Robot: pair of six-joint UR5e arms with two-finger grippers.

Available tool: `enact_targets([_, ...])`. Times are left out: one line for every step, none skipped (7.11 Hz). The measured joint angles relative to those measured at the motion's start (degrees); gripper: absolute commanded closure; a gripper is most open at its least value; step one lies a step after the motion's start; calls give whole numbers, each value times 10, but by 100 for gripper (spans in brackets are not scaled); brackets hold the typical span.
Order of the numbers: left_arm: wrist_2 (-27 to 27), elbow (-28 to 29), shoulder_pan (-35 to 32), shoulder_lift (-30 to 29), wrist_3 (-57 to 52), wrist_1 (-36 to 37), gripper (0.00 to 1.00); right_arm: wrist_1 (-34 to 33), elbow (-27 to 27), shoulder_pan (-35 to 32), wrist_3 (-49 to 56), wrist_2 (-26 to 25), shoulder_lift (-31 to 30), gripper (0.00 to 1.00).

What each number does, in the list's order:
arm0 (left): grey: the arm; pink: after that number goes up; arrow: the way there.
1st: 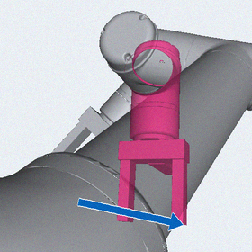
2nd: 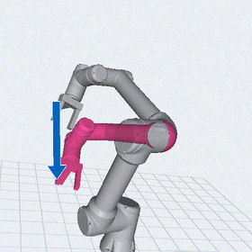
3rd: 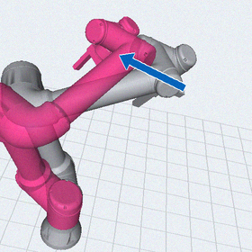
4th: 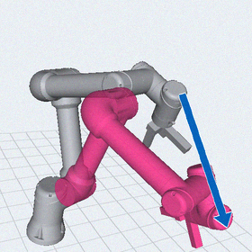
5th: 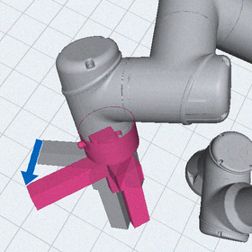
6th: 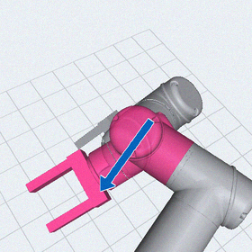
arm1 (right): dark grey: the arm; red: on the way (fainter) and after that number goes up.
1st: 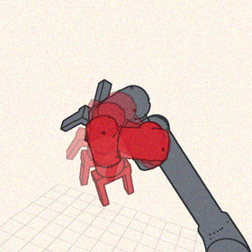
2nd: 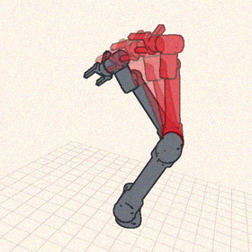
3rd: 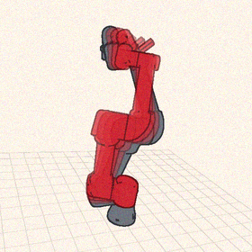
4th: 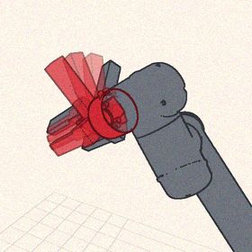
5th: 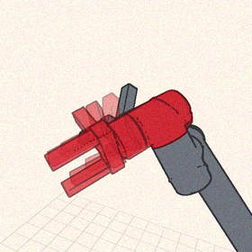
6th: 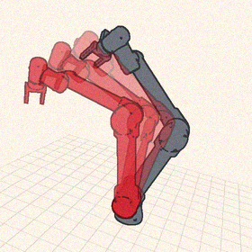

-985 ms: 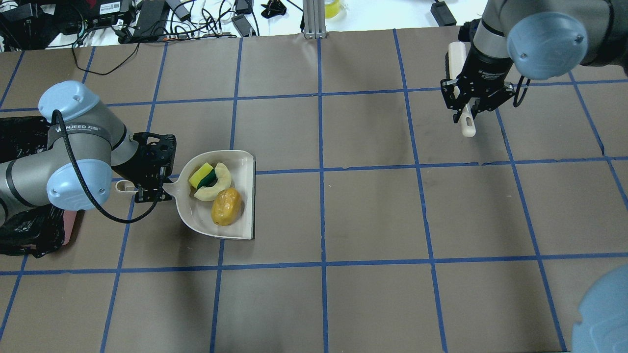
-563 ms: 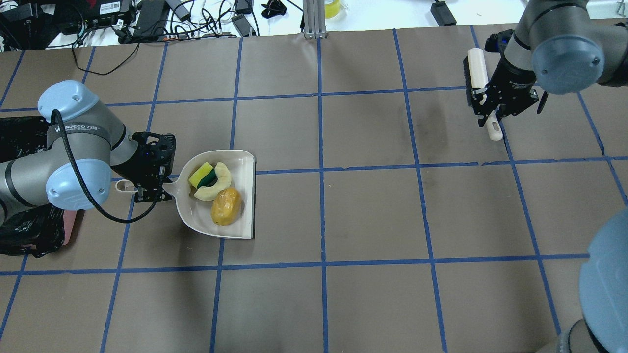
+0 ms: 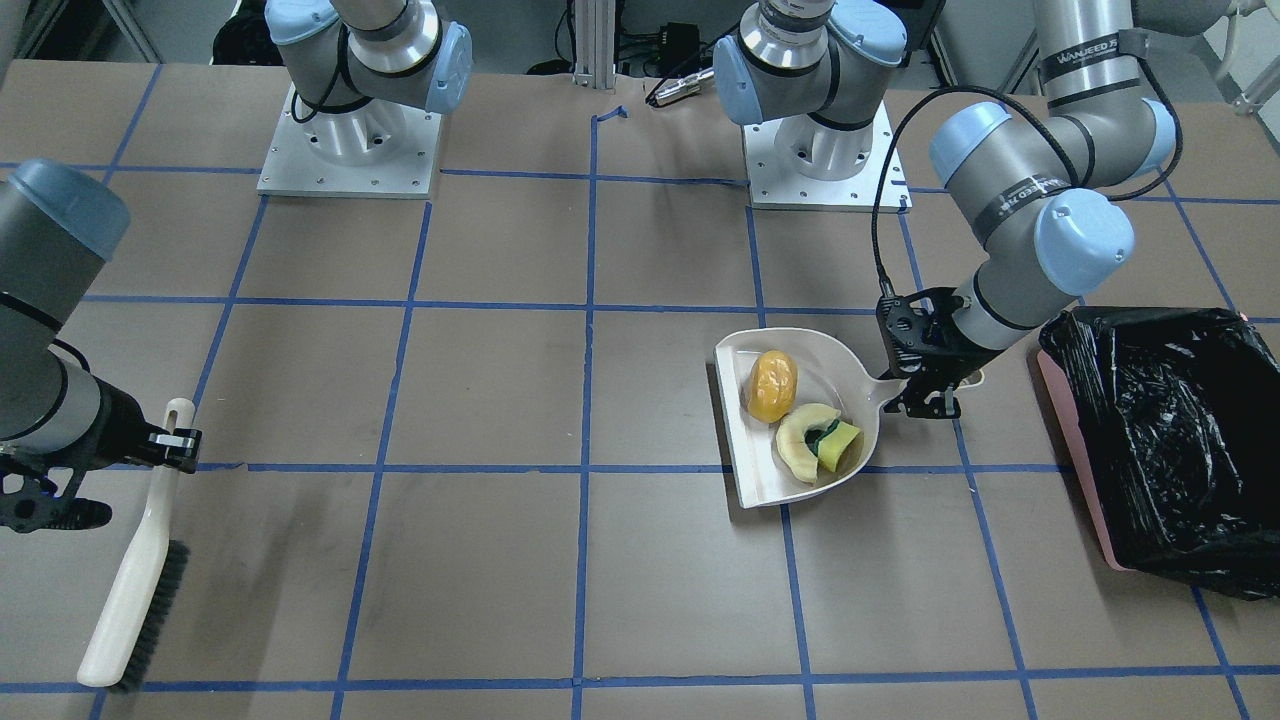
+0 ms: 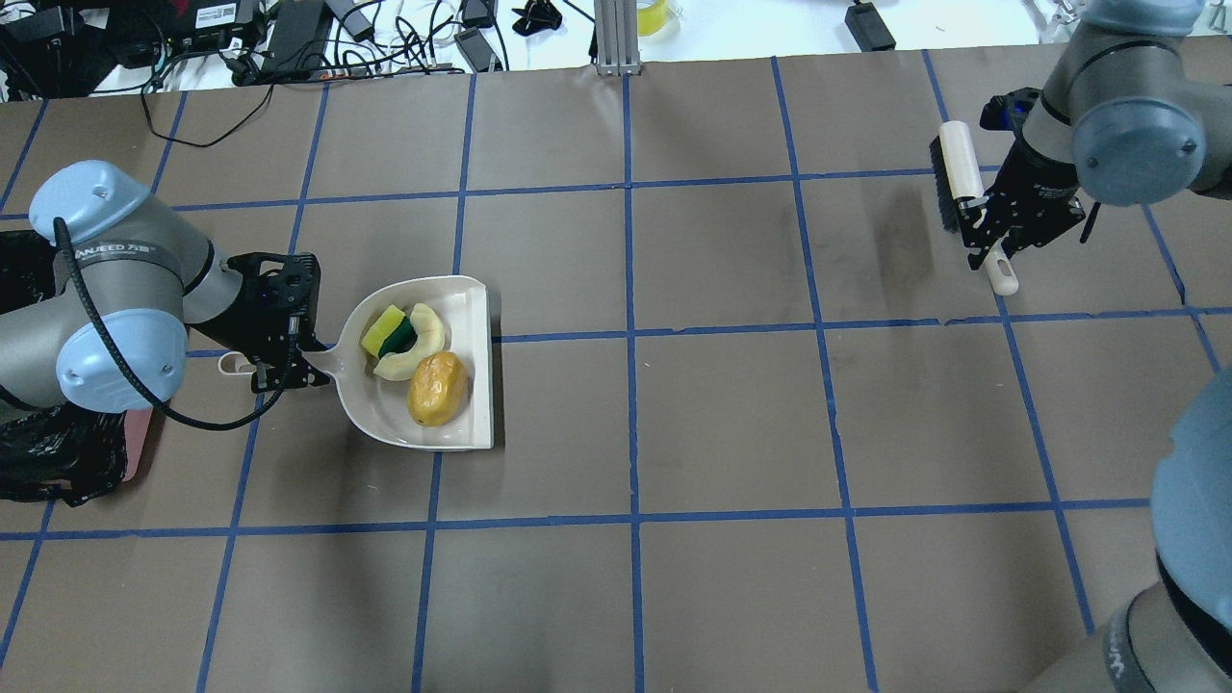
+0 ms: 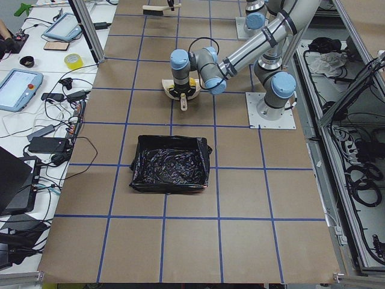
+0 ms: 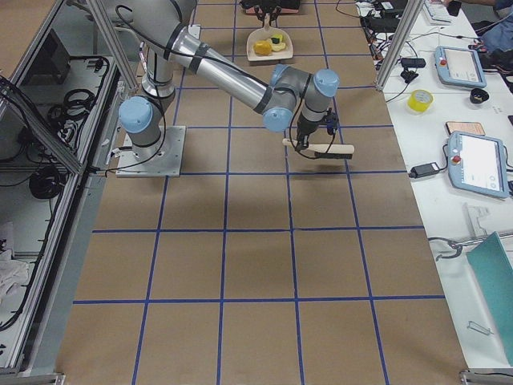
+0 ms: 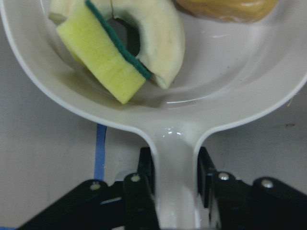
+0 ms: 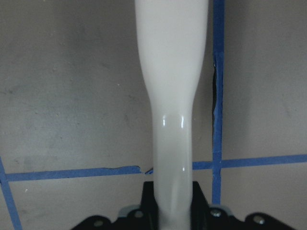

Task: Sweep and dump trash into bin
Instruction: 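Carry the loaded dustpan over the black bin and tip it with the left gripper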

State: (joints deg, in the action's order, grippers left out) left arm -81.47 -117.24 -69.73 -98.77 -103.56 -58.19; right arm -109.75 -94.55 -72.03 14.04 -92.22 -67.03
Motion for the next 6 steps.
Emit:
enact_targets([7, 22, 19, 5, -3, -21, 100, 0, -5, 4, 2, 0, 2, 100])
enact_targets([8, 68, 48, 10, -12, -79, 100, -1, -11, 5, 3, -1, 3, 100])
enact_targets([7, 130, 89, 13, -40, -159, 100, -1, -18, 5, 3, -2, 3, 100])
enact_targets([5, 186, 141, 10, -81, -232, 100, -1, -25, 7, 4, -7, 3, 100])
enact_targets([-3, 226, 191, 5, -116, -279, 100, -2, -31, 8, 4, -13, 3, 100])
enact_targets([-16, 253, 231, 1, -144, -301, 100, -2, -34, 10, 4, -16, 4, 100])
